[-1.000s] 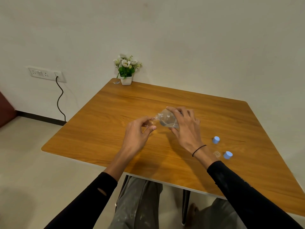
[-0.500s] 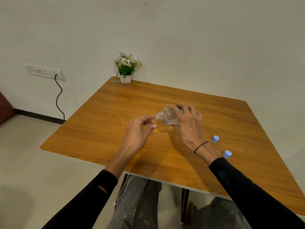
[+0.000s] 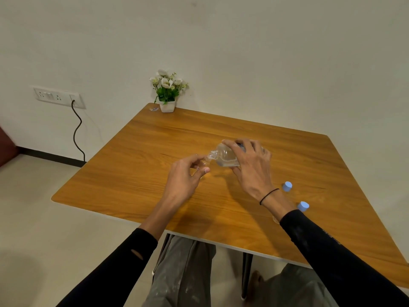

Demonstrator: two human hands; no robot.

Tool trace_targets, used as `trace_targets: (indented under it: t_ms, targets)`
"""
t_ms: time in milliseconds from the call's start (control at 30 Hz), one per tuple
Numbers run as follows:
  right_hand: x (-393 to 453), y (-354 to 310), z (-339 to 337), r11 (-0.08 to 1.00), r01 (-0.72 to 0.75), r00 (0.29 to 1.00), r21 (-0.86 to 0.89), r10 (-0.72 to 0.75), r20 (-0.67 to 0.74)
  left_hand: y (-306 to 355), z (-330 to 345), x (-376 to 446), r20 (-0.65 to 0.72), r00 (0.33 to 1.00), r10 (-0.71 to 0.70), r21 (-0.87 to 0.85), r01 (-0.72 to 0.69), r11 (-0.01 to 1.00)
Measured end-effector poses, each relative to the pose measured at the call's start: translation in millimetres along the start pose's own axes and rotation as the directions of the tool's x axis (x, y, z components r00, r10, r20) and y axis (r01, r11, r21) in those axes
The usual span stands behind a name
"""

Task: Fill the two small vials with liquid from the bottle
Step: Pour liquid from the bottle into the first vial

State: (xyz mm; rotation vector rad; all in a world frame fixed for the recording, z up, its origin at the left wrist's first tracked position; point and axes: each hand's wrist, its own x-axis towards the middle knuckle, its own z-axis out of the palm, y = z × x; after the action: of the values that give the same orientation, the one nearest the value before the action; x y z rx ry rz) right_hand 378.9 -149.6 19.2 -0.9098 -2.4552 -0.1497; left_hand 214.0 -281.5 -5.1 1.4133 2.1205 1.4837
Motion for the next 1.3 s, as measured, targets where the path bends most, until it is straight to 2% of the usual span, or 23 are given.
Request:
trace_targets:
  t_ms: [1300]
  targets:
    - [5.3, 3.7, -8.5, 0.999, 0.023, 0.999, -0.041, -0.024, -0.029, 2.2, 4.0, 4.2, -0.009, 1.000, -0.001, -0.031, 0.000, 1.000]
